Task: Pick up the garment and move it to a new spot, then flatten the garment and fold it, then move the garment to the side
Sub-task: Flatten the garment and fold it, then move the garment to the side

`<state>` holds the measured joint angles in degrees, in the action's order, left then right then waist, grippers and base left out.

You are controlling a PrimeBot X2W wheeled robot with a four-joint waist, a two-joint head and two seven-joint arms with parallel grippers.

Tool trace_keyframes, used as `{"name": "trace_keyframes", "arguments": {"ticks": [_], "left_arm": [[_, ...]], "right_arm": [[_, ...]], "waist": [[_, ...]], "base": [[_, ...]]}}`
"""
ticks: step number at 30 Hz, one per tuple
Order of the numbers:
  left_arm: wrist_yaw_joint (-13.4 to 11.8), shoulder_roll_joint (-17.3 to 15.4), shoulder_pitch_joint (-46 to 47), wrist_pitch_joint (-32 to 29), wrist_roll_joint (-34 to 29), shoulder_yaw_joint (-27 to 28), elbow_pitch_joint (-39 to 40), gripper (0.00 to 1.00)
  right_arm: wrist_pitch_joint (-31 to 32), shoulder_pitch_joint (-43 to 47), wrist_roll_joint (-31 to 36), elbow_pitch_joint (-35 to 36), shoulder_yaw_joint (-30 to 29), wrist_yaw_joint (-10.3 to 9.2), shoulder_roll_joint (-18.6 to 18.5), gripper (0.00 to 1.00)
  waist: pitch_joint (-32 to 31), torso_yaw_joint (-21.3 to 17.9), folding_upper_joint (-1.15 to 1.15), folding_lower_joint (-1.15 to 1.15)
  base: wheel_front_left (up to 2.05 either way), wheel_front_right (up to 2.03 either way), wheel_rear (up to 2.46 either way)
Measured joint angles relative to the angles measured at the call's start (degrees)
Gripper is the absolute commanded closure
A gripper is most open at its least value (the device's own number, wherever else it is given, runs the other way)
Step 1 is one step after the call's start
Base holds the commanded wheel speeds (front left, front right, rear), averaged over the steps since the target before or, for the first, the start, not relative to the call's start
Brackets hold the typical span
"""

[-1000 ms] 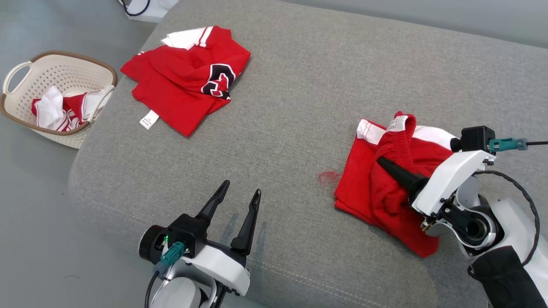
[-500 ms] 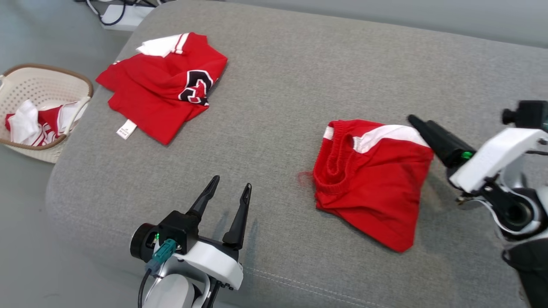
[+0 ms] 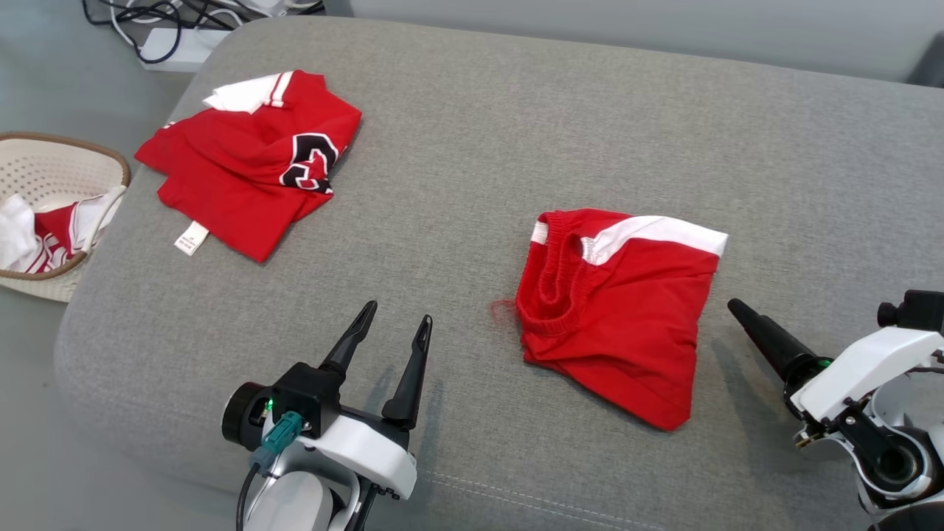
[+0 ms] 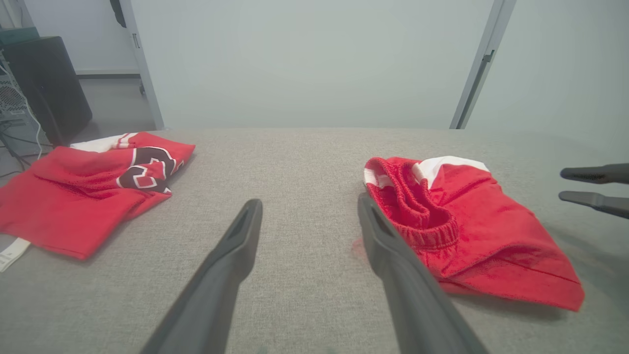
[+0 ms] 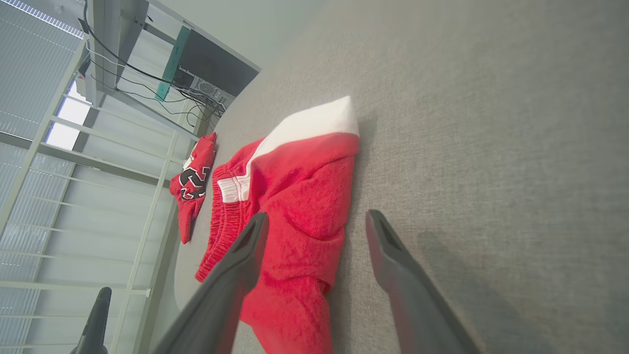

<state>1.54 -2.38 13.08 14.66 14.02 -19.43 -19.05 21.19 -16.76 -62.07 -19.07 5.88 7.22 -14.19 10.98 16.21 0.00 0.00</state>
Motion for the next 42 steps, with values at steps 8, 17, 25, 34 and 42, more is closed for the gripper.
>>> {"name": "trace_keyframes", "arguments": {"ticks": [8, 17, 25, 34, 42], "left_arm": [[0.0, 0.0, 0.0, 0.0, 0.2, -0.4, 0.1, 0.00], [-0.1, 0.0, 0.0, 0.0, 0.8, -1.0, 1.0, 0.00], [-0.6, 0.0, 0.0, 0.0, 1.7, -1.5, 1.3, 0.00], [-1.1, 0.0, 0.1, 0.0, 2.2, -1.9, 1.4, 0.00], [-1.0, 0.0, 0.1, 0.0, 2.2, -1.5, 1.4, 0.00]], "right_arm": [[0.6, -0.1, 0.0, -2.6, -0.2, 0.00, 1.7, 0.00], [1.5, -1.8, 0.1, -4.1, -0.4, 0.00, 1.7, 0.00], [2.1, -3.2, 0.8, -4.5, 0.2, 0.00, 1.8, 0.00], [3.1, -5.2, 1.1, -5.5, 1.9, 0.01, 3.1, 1.00], [1.5, -4.6, 0.6, -5.2, 0.1, 0.01, 2.9, 1.00]], "waist": [[1.3, 2.9, 0.00, 0.00], [3.2, 5.5, 0.00, 0.00], [4.0, 6.7, 0.00, 0.00], [4.0, 7.0, 0.00, 0.00], [2.9, 4.8, 0.00, 0.00]], "base": [[0.00, 0.00, 0.00], [0.00, 0.00, 0.00], [0.00, 0.00, 0.00], [0.00, 0.00, 0.00], [0.00, 0.00, 0.00]]}}
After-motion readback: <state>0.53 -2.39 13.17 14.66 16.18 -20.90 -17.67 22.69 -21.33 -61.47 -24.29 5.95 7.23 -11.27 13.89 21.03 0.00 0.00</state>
